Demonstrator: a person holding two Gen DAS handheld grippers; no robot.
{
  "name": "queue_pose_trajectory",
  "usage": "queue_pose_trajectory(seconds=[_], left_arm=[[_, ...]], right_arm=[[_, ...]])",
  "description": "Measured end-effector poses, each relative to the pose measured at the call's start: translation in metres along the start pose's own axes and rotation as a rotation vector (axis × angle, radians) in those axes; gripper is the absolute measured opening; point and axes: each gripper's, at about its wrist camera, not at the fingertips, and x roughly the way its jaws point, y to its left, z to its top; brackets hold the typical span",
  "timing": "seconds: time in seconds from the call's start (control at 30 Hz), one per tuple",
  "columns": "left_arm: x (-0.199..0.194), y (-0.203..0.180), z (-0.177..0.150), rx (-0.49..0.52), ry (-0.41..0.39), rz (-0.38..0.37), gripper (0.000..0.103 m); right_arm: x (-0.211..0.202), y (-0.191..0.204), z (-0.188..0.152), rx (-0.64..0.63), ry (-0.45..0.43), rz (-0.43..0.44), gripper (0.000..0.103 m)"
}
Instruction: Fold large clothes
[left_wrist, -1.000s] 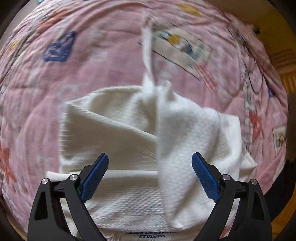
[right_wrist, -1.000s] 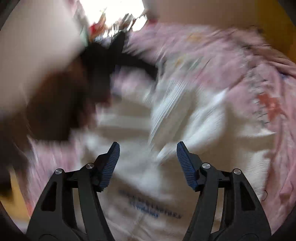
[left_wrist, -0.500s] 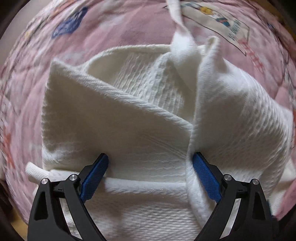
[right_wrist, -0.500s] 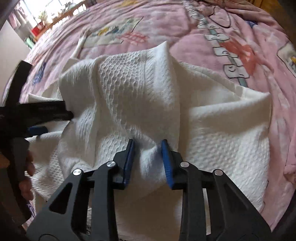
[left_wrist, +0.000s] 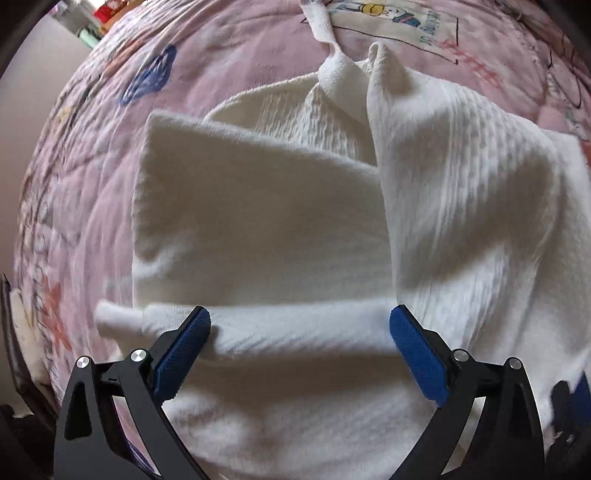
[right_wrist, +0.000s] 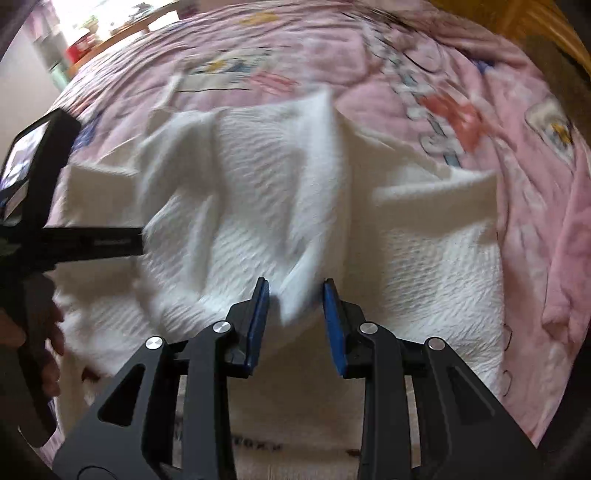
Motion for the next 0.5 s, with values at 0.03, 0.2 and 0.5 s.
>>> queue_pose_trajectory(seconds=[0.03,0.2,0.5], left_arm=[[-0.001,0.0,0.0,-0.003,0.009,-0.004,0.095],[0.006,-0.012,-0.015,0.039,0.037,0.004,0.095],[0.026,-0.014,-0.03,0.192,0.004,-0.054,0.096]], right_arm=[[-0.004,0.002,0.001,-0.012,-0.013,0.021,0.029],[0.0,0.008,0.009,0.008,0.006,0.168,0.029],[0.038,0.034,-0.052,-0.063,0.019,-0.069,0.03]])
